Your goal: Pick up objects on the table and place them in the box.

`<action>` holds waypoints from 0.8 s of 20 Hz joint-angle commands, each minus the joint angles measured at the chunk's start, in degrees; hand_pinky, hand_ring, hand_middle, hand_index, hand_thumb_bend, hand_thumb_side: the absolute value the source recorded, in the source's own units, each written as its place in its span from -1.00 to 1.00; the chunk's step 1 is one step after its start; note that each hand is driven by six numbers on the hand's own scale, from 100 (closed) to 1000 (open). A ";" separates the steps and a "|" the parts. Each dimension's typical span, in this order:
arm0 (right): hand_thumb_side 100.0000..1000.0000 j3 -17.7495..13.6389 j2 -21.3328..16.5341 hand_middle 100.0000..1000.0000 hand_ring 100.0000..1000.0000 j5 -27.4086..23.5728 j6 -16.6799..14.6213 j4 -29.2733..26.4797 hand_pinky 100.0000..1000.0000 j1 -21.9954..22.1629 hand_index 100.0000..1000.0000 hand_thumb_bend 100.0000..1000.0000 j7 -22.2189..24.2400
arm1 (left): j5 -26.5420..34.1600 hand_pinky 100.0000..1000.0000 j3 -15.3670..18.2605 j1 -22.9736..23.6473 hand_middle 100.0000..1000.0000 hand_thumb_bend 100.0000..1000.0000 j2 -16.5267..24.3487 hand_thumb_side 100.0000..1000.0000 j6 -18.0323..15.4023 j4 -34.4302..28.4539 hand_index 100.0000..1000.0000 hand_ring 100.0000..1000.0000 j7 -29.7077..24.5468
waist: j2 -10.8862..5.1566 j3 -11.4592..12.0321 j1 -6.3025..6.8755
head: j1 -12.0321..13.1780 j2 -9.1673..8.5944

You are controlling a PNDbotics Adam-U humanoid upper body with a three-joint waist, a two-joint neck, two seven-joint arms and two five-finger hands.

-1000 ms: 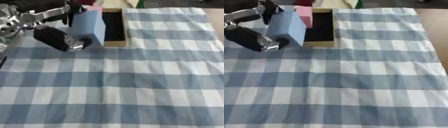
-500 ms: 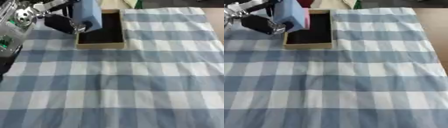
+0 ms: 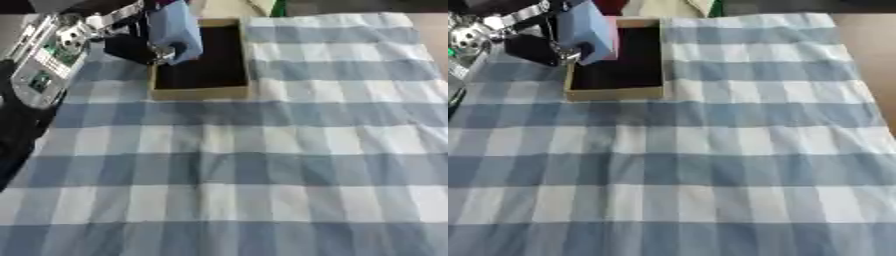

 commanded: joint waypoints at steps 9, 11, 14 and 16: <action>0.40 -0.79 -0.04 -0.12 0.48 -0.53 0.13 -0.85 0.55 -0.58 0.41 -0.94 -0.01 | -7.51 0.10 0.99 -1.34 -0.02 -0.59 -1.26 0.26 -3.37 6.00 0.44 0.07 2.60 | -1.35 -0.83 -0.32 | 1.96 -0.92; 0.41 -0.83 0.07 -0.13 0.48 -0.59 0.12 -0.85 0.55 -0.55 0.41 -0.94 0.00 | -9.28 0.12 1.00 -1.24 -0.02 -0.46 -1.47 0.29 -3.41 6.72 0.49 0.09 3.31 | -1.26 -1.04 -0.33 | 2.01 -0.92; 0.41 -0.92 0.21 -0.13 0.48 -0.71 0.12 -0.85 0.55 -0.39 0.40 -0.94 0.03 | -11.85 0.14 1.23 -1.09 0.00 -0.37 -1.85 0.31 -3.28 7.80 0.53 0.11 4.64 | -1.13 -1.30 -0.30 | 2.09 -0.92; 0.41 -0.98 0.33 -0.13 0.48 -0.80 0.15 -0.85 0.55 -0.28 0.40 -0.94 0.04 | -13.40 0.16 1.45 -1.06 0.03 -0.28 -2.13 0.34 -3.11 8.48 0.62 0.13 5.56 | -1.08 -1.43 -0.28 | 2.15 -0.96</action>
